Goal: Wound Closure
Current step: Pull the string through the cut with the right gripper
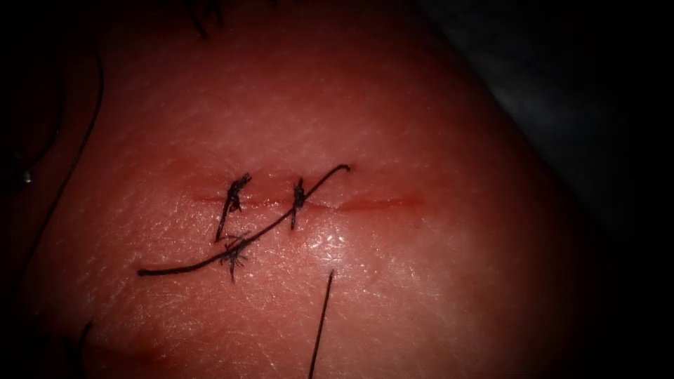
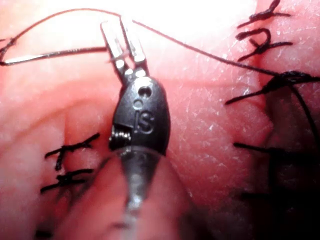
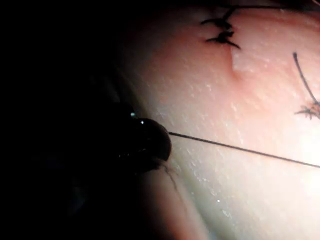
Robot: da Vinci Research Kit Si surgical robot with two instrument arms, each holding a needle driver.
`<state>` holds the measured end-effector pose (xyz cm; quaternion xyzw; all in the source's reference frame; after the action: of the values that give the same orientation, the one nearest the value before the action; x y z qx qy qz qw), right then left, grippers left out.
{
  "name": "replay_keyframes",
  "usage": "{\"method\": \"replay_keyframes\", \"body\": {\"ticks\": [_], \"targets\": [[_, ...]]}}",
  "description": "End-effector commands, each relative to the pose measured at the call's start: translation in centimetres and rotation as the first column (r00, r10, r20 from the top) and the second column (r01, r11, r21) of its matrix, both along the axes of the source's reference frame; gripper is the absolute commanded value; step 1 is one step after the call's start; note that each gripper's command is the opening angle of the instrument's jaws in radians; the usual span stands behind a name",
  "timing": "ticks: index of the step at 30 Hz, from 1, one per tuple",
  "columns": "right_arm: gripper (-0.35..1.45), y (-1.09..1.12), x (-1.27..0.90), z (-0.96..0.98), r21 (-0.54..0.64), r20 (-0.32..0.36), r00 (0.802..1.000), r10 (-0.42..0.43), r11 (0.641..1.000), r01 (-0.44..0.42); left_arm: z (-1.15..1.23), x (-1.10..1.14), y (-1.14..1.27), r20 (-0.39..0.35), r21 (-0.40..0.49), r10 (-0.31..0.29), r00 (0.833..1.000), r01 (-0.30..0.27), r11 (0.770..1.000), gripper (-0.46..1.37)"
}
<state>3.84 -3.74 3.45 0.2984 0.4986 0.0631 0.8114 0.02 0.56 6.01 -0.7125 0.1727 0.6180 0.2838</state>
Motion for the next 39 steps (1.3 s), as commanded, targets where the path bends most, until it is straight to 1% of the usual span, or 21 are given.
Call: {"method": "replay_keyframes", "body": {"ticks": [1,3,5,9,10,11,12,14,15,16,18,19,22,25,28,31,32,33,35,36,39], "targets": [[-0.35,-0.02,0.02,-0.03,-0.001,0.001,1.0,-0.007,1.0,0.007,0.0,0.0,0.0,0.001,-0.002,0.009,1.0,-0.009,1.0,-0.35],[-0.35,-0.09,0.1,-0.1,0.003,0.009,1.0,-0.02,1.0,0.02,0.0,0.0,0.0,0.001,-0.002,0.008,1.0,-0.008,1.0,-0.35],[-0.35,-0.11,0.18,-0.13,-0.029,0.001,0.999,-0.038,0.999,0.038,0.0,0.0,-0.01,0.001,-0.002,0.008,1.0,-0.008,1.0,-0.35],[-0.35,-0.03,0.23,-0.08,-0.102,-0.027,0.997,-0.069,0.993,0.066,0.0,0.0,-0.01,0.001,-0.002,0.008,1.0,-0.008,1.0,-0.35],[-0.17,-0.01,0.23,-0.06,-0.106,-0.03,0.997,-0.067,0.992,0.064,0.0,0.0,-0.01,0.001,-0.002,0.009,1.0,-0.009,1.0,-0.35],[0.11,0.03,0.22,-0.04,-0.11,-0.036,0.998,-0.06,0.992,0.056,0.0,0.0,-0.01,0.001,-0.002,0.009,1.0,-0.009,1.0,-0.35],[0.53,0.09,0.19,-0.01,-0.118,-0.047,0.998,-0.049,0.992,0.043,0.0,0.0,-0.01,0.001,-0.002,0.009,1.0,-0.009,1.0,-0.35],[0.96,0.17,0.16,0.02,-0.152,-0.043,0.999,-0.016,0.988,0.009,0.0,0.0,0.0,0.001,-0.002,0.009,1.0,-0.009,1.0,-0.35],[1.1,0.25,0.12,0.03,-0.184,-0.044,0.999,0.003,0.983,-0.011,0.0,0.0,0.0,0.005,0.003,0.009,1.0,-0.009,1.0,-0.35],[1.17,0.31,0.08,0.04,-0.194,-0.045,0.999,0.016,0.981,-0.024,0.0,0.0,0.0,0.005,0.003,0.009,1.0,-0.009,1.0,-0.35],[1.2,0.44,-0.01,0.04,-0.203,-0.052,0.998,0.036,0.978,-0.046,0.0,0.0,0.0,0.005,0.003,0.009,1.0,-0.009,1.0,-0.35],[1.2,0.57,-0.11,0.02,-0.213,-0.065,0.997,0.05,0.975,-0.062,0.01,0.0,0.0,0.005,0.003,0.009,1.0,-0.009,1.0,-0.35],[1.19,0.77,-0.24,-0.01,-0.242,-0.079,0.995,0.068,0.967,-0.085,0.01,0.0,0.0,0.005,0.003,0.01,1.0,-0.01,1.0,-0.35],[1.19,1.03,-0.41,-0.06,-0.269,-0.096,0.991,0.096,0.956,-0.118,0.01,0.0,0.0,0.004,0.004,0.012,1.0,-0.012,1.0,-0.35],[1.19,1.24,-0.57,-0.13,-0.285,-0.11,0.986,0.124,0.947,-0.151,0.01,0.0,0.0,0.004,0.004,0.012,1.0,-0.012,1.0,-0.35],[1.19,1.34,-0.7,-0.21,-0.287,-0.121,0.982,0.143,0.942,-0.173,0.02,0.01,0.0,0.004,0.003,0.013,1.0,-0.013,1.0,-0.35],[1.21,1.38,-0.81,-0.29,-0.283,-0.127,0.98,0.155,0.941,-0.186,0.02,0.01,0.0,0.005,0.003,0.013,1.0,-0.013,1.0,-0.35],[1.21,1.38,-0.81,-0.29,-0.283,-0.127,0.98,0.155,0.941,-0.186,0.02,0.01,0.0,0.005,0.003,0.013,1.0,-0.013,1.0,-0.35],[1.2,1.4,-0.98,-0.41,-0.276,-0.151,0.975,0.165,0.94,-0.202,0.02,0.01,0.01,0.005,0.004,0.014,1.0,-0.014,1.0,-0.35],[1.19,1.4,-1.02,-0.44,-0.273,-0.155,0.974,0.165,0.94,-0.203,0.02,0.01,0.01,0.006,0.003,0.014,1.0,-0.014,1.0,-0.35],[1.18,1.41,-1.26,-0.62,-0.267,-0.176,0.97,0.167,0.941,-0.21,0.03,0.01,0.01,0.006,0.003,0.014,1.0,-0.014,1.0,-0.35]]}}
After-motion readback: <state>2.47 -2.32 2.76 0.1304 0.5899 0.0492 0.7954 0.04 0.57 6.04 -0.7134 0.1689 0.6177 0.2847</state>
